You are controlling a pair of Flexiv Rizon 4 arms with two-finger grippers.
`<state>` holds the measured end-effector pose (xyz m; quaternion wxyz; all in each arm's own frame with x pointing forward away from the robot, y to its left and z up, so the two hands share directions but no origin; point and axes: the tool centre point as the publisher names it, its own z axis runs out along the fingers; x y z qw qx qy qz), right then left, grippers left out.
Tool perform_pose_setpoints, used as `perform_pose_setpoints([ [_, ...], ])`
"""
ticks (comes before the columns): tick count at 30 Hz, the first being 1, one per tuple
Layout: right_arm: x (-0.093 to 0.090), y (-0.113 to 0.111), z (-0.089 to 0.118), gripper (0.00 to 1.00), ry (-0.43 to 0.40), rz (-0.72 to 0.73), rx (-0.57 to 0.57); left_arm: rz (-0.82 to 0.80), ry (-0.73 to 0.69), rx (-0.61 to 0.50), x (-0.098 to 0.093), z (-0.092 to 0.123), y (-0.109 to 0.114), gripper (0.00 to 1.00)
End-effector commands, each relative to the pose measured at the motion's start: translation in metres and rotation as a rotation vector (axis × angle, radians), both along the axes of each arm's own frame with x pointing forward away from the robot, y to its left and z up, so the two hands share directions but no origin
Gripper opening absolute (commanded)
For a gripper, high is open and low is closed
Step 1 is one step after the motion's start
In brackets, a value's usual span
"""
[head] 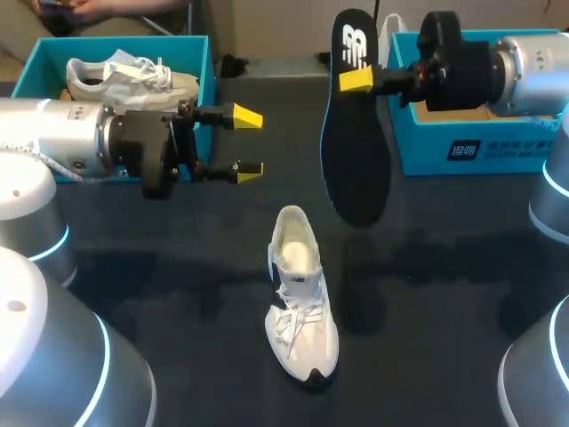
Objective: Take the shoe out of the shoebox, open the shoe tongue, remove and reinsert the insole, then place the shoe into the shoebox
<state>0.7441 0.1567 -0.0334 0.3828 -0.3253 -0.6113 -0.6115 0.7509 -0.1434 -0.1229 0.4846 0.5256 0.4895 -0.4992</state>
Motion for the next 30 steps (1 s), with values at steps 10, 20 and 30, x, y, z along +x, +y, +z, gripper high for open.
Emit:
perform_pose_setpoints([
  [10, 0.054, 0.008, -0.042, 0.0, 0.254, -0.134, 0.045, 0.002, -0.002, -0.002, 0.0, -0.001, -0.001, 1.0],
  [20, 0.059, 0.007, -0.047, 0.0, 0.285, -0.14, 0.05, 0.002, -0.002, -0.002, 0.0, -0.001, -0.001, 1.0],
  [30, 0.059, 0.007, -0.047, 0.0, 0.285, -0.14, 0.05, 0.002, -0.002, -0.002, 0.0, -0.001, -0.001, 1.0],
])
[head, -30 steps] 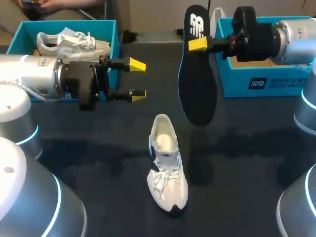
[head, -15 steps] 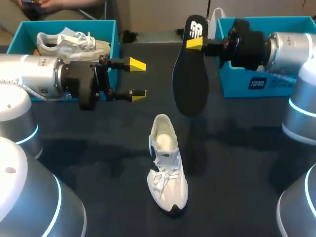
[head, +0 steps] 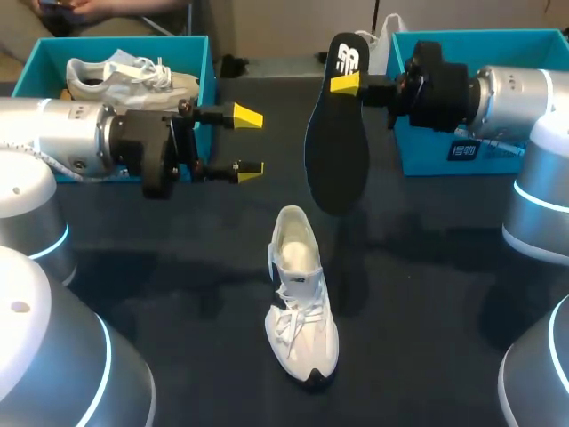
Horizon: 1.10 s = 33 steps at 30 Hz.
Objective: Take the shoe out of the shoebox, open the shoe tongue, remove and reinsert the insole, then place the shoe into the shoebox
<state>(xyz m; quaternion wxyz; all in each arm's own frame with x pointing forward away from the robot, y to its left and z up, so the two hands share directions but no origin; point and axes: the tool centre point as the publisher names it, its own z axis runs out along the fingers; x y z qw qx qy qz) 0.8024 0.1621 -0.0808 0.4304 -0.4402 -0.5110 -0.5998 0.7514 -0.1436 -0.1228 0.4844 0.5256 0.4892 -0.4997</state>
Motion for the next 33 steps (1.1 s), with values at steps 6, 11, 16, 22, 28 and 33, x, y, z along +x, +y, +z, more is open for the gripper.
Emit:
perform_pose_setpoints([
  [6, 0.014, 0.008, -0.013, 0.0, 0.123, -0.007, 0.013, 0.003, -0.002, -0.002, -0.001, -0.001, -0.001, 1.0],
  [11, 0.02, 0.015, -0.018, 0.0, 0.17, 0.006, 0.012, 0.003, -0.002, -0.002, -0.001, -0.001, -0.001, 1.0],
  [16, 0.023, 0.017, -0.024, 0.0, 0.215, -0.004, 0.02, 0.003, -0.002, -0.002, -0.001, -0.001, -0.001, 1.0],
  [22, 0.023, 0.017, -0.024, 0.0, 0.215, -0.004, 0.02, 0.003, -0.002, -0.002, -0.001, -0.001, -0.001, 1.0],
  [28, 0.029, 0.02, -0.032, 0.0, 0.27, -0.024, 0.06, 0.003, -0.002, -0.002, -0.001, -0.001, -0.001, 1.0],
  [33, 0.037, 0.026, -0.055, 0.0, 0.412, -0.041, 0.055, 0.003, -0.002, -0.002, -0.001, -0.001, -0.001, 1.0],
])
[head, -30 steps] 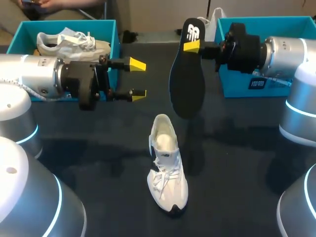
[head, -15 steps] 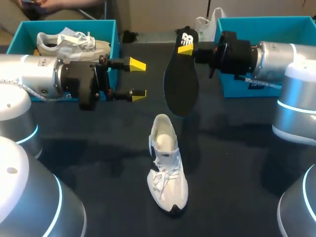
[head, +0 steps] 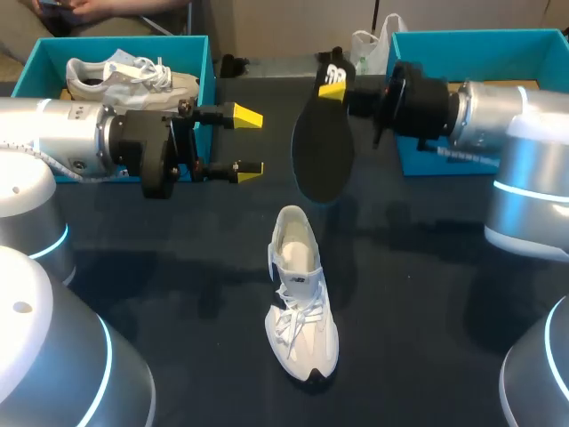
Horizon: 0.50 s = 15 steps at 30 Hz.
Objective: Take the shoe out of the shoebox, open the shoe tongue, remove and reinsert the insole, then place the shoe into the shoebox
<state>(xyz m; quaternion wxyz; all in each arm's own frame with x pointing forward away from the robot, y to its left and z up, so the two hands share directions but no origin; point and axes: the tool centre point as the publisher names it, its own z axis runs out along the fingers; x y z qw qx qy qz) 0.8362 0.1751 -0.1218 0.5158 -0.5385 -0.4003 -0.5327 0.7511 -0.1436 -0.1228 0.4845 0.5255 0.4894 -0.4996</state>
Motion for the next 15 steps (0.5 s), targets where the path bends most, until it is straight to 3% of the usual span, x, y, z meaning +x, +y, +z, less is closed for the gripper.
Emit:
perform_pose_setpoints([
  [1, 0.004, 0.013, -0.018, 0.0, 0.054, 0.009, 0.014, 0.003, -0.002, -0.002, 0.0, -0.001, -0.001, 1.0],
  [7, 0.003, 0.013, -0.037, 0.0, 0.119, 0.002, 0.032, 0.003, -0.002, -0.002, 0.0, -0.001, -0.001, 1.0],
  [15, -0.001, 0.009, -0.042, 0.0, 0.193, -0.009, 0.051, 0.003, -0.002, -0.002, 0.0, -0.001, -0.001, 1.0],
])
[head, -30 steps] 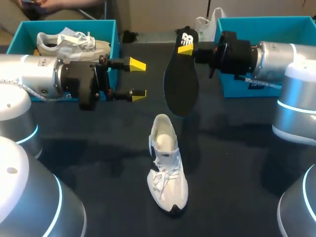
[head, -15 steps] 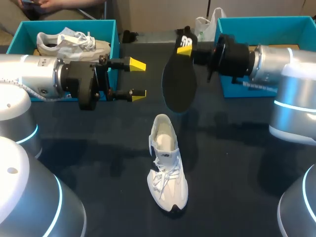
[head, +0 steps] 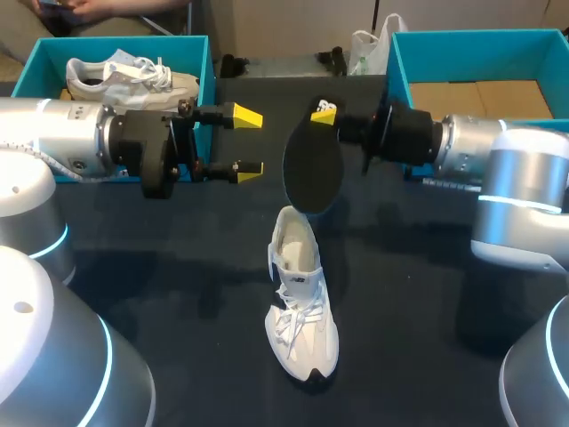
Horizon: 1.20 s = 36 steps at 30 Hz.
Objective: Take the shoe out of the shoebox, open the shoe tongue, remove and reinsert the insole, then place the shoe into the shoebox
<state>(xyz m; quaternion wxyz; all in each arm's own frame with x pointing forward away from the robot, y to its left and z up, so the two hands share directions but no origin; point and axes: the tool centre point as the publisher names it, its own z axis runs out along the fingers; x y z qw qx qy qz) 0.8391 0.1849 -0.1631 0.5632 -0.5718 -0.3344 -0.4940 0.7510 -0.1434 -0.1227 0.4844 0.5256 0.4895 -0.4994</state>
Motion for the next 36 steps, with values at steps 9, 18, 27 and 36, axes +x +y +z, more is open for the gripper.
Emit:
perform_pose_setpoints([
  [9, -0.007, -0.004, 0.001, 0.0, 0.065, 0.0, -0.004, -0.001, -0.015, 0.012, 0.006, -0.015, -0.002, 1.0],
  [18, -0.007, -0.004, 0.001, 0.0, 0.065, 0.0, -0.004, 0.008, 0.016, -0.004, 0.014, -0.03, -0.021, 1.0],
  [27, -0.007, -0.004, 0.001, 0.0, 0.065, 0.0, -0.004, 0.014, 0.008, -0.003, 0.021, -0.035, -0.037, 1.0],
  [36, -0.007, -0.004, 0.001, 0.0, 0.065, 0.0, -0.004, 0.024, -0.011, -0.002, 0.023, -0.036, -0.051, 0.89],
])
